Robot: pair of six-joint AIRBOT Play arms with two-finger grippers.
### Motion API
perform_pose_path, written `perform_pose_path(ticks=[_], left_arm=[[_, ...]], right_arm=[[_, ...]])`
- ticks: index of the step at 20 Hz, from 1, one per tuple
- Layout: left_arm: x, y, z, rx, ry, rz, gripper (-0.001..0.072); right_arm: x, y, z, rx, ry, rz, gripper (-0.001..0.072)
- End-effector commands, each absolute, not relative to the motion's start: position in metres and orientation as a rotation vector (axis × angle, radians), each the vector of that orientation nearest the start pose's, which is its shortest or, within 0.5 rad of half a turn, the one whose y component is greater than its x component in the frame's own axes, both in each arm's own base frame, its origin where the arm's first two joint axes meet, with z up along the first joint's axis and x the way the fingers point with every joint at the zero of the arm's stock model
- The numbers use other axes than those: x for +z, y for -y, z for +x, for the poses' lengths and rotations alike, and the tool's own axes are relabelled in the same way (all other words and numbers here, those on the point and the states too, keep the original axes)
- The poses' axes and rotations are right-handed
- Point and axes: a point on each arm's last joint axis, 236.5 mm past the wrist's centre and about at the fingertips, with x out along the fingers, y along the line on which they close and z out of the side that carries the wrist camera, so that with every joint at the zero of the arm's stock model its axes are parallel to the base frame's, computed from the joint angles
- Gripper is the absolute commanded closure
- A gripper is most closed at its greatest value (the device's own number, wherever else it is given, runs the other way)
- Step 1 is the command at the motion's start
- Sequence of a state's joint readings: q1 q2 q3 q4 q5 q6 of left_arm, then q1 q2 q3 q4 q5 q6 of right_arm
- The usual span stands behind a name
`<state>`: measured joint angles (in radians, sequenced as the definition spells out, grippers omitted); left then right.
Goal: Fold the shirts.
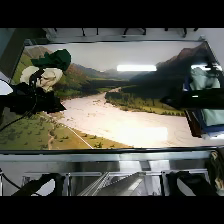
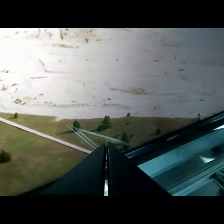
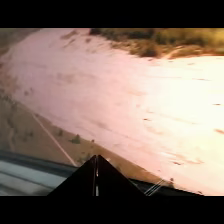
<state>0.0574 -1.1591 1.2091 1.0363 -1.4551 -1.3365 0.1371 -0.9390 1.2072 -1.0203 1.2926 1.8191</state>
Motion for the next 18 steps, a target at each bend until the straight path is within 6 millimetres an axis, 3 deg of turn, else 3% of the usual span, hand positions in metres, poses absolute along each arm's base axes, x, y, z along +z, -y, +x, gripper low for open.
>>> perform_pose_path(ticks=[1,4,7,18], left_arm=[[0.106,0.112,0.307,-0.496,-1.247,-0.16,0.0691],[0.12,0.12,0.294,-0.516,-1.205,-0.069,0.0692],[0.127,0.122,0.291,-0.52,-1.171,-0.037,0.0692],[0.127,0.122,0.29,-0.521,-1.176,-0.036,0.0692]], right_arm=[[0.134,-0.26,0.304,0.584,-1.136,0.486,0.0685],[0.118,-0.264,0.309,0.588,-1.161,0.454,0.0684],[0.115,-0.264,0.308,0.588,-1.175,0.449,0.0684],[0.114,-0.264,0.308,0.587,-1.177,0.45,0.0684]])
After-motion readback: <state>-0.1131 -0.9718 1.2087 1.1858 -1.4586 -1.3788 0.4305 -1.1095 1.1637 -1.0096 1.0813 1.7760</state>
